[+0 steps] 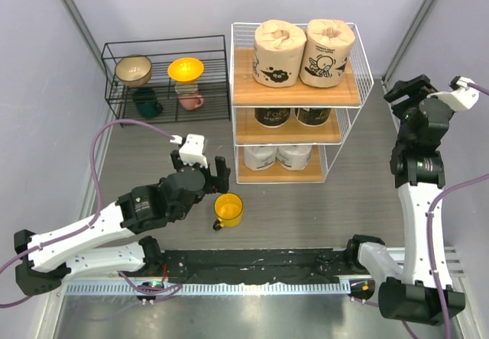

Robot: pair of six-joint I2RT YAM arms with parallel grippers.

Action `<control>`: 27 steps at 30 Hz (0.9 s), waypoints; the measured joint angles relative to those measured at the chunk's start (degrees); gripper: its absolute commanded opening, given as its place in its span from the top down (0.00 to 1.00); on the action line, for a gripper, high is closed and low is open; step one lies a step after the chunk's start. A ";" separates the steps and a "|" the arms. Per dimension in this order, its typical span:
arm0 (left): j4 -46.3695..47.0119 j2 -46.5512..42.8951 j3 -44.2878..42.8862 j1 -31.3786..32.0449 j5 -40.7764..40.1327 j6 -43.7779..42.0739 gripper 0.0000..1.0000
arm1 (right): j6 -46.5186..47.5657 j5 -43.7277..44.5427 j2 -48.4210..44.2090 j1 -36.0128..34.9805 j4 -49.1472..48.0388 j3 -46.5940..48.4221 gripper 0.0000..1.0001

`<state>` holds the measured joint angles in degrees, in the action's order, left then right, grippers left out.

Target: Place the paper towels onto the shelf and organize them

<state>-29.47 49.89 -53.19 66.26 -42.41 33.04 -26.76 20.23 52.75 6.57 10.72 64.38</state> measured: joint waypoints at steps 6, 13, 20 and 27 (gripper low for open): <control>-0.24 -1.22 0.85 0.00 -0.09 -0.02 0.11 | -1.05 -14.73 4.94 6.62 -0.76 -0.87 0.23; -0.44 -1.70 1.40 0.00 -0.28 -0.04 0.11 | -0.55 -31.56 6.54 6.69 -4.39 -4.66 0.23; -0.44 -1.77 1.51 0.00 -0.50 -0.22 0.11 | 0.33 -40.96 7.82 7.13 -7.06 -4.85 0.23; -0.70 -2.29 2.14 0.00 -0.63 -0.17 0.11 | 1.29 -49.90 11.69 7.80 -9.79 -4.81 0.23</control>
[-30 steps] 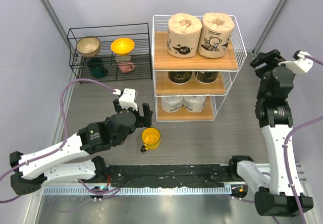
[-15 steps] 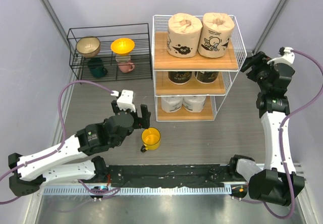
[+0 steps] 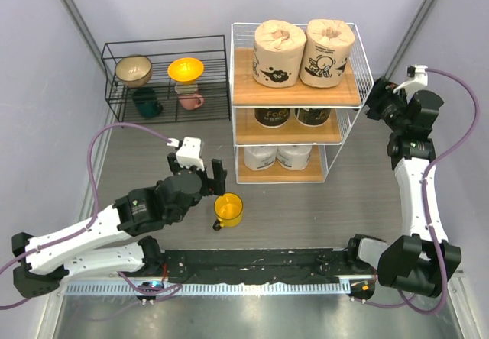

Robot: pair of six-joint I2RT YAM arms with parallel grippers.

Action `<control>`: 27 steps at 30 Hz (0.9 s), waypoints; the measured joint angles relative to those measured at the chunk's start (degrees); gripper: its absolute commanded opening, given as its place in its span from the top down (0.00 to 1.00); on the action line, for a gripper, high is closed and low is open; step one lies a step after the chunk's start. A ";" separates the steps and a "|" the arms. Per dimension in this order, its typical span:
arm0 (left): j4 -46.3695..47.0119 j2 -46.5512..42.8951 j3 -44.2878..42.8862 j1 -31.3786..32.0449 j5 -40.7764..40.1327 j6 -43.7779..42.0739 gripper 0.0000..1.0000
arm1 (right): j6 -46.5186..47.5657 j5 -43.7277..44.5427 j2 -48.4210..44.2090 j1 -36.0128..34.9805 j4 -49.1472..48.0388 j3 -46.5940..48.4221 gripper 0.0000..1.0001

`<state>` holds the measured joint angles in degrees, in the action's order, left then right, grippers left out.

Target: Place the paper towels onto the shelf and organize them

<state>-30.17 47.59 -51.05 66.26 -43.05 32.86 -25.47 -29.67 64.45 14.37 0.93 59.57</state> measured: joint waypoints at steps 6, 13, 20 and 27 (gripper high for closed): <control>-0.17 -0.24 0.09 0.00 -0.02 -0.02 0.11 | -0.90 -6.64 2.84 1.57 -3.15 0.02 0.23; -0.17 -0.24 0.11 0.00 -0.07 -0.04 0.11 | -4.52 -12.66 4.81 3.41 -9.27 0.28 0.23; -0.17 -0.24 0.61 0.00 -0.46 -0.02 0.11 | -6.29 -17.18 6.47 3.48 -12.96 1.84 0.23; -0.17 -0.17 0.72 0.00 -0.46 -0.02 0.11 | -6.40 -19.61 7.28 3.48 -13.33 1.84 0.23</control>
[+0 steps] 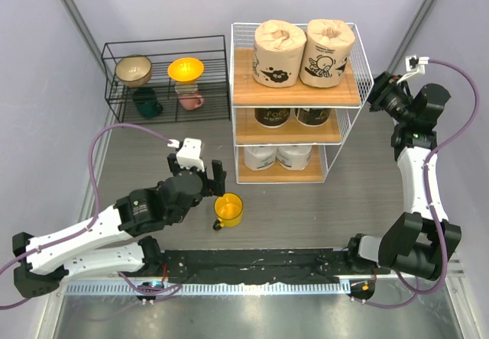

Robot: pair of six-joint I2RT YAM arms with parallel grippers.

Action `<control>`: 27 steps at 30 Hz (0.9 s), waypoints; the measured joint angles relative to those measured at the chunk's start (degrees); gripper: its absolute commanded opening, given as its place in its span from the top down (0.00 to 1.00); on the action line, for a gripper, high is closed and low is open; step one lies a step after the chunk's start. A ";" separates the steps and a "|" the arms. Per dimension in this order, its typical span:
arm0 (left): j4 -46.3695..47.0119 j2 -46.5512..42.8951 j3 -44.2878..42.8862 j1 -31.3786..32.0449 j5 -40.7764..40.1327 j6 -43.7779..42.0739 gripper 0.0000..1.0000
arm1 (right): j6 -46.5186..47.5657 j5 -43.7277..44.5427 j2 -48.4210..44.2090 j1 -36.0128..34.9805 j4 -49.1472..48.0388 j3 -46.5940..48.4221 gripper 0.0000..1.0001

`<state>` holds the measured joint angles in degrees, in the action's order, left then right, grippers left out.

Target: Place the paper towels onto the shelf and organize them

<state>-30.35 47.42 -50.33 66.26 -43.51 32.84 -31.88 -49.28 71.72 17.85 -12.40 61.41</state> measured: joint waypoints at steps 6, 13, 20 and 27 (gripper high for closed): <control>0.00 0.00 0.02 0.00 0.00 0.00 0.11 | 0.00 -1.42 0.57 0.00 0.02 0.07 0.23; 0.00 0.00 0.02 0.00 0.00 0.00 0.11 | 1.22 -1.42 1.75 -1.16 2.10 1.92 0.23; -0.02 -0.02 0.02 0.00 -0.04 0.00 0.11 | 3.74 0.31 2.25 -4.11 5.33 2.64 0.23; -0.07 -0.15 0.44 0.00 -0.46 0.00 0.11 | 5.29 1.60 2.32 -5.90 7.76 2.78 0.23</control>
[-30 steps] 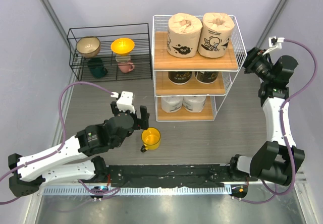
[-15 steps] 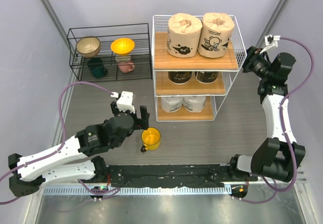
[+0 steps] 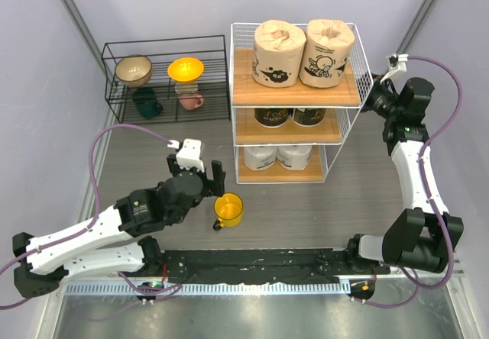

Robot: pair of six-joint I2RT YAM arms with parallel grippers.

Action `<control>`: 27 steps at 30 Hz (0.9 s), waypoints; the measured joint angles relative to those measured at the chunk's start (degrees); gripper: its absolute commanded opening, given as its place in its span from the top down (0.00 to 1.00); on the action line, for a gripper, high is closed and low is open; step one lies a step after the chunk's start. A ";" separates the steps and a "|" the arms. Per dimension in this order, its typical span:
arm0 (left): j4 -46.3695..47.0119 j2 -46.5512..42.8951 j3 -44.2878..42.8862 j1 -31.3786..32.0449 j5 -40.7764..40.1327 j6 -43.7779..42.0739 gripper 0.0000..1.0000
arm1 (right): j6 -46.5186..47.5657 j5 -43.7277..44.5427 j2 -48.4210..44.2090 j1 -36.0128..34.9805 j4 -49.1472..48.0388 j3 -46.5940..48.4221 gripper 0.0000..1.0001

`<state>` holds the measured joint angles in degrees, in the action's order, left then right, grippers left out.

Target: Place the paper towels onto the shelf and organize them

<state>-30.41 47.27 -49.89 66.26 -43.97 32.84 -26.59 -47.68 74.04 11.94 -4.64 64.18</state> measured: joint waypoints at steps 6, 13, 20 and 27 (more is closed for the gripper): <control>-0.09 -0.04 0.15 0.00 -0.02 0.02 0.11 | 0.76 1.75 0.79 -1.29 0.81 0.02 0.23; -0.17 -0.55 0.20 0.00 -0.26 0.02 0.11 | 1.01 4.22 0.83 -1.86 1.70 0.02 0.23; -0.83 -1.51 0.22 0.00 -0.68 0.74 0.11 | 0.46 7.98 -1.60 -0.68 1.25 0.00 0.23; -1.25 -1.64 0.22 0.00 -1.09 1.55 0.08 | -2.58 10.91 -5.88 3.58 -1.66 -0.70 0.23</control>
<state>-31.66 45.63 -49.67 66.26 -45.06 34.39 -29.17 -36.77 68.16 15.53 -6.31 63.48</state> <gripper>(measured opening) 0.897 0.773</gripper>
